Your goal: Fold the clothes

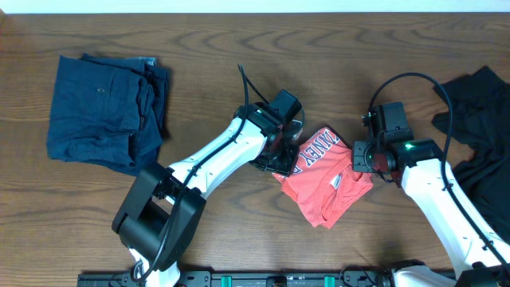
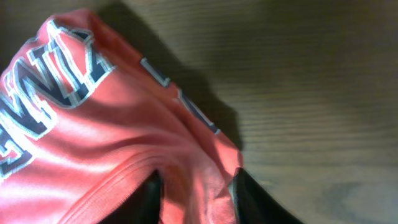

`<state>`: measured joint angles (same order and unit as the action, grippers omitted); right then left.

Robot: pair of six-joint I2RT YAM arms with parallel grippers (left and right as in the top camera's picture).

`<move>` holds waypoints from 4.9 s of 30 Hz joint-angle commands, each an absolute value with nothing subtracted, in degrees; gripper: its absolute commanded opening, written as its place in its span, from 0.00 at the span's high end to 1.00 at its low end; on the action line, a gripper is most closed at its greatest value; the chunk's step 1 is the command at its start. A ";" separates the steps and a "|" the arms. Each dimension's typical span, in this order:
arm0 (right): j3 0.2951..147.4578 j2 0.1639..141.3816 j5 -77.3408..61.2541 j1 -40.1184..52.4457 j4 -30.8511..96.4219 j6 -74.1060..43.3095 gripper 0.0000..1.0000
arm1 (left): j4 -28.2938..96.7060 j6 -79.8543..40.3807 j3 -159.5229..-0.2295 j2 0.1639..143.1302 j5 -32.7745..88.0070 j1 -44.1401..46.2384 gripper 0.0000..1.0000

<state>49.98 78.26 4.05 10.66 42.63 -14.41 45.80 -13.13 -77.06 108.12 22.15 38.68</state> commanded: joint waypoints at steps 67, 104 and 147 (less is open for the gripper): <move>49.67 74.13 8.58 17.26 65.04 -29.89 0.45 | 47.16 -12.08 -77.03 113.19 24.91 47.24 0.67; 53.39 87.96 -3.07 5.91 45.36 -16.19 0.89 | 43.18 -12.08 -76.95 108.97 24.21 46.59 0.56; 45.01 73.56 -29.43 6.39 42.09 -12.38 0.83 | 38.54 -9.98 -79.26 113.56 25.69 32.62 0.93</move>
<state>44.27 79.09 -25.36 6.28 42.35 -15.09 36.36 -16.12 -76.16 116.55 35.40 36.21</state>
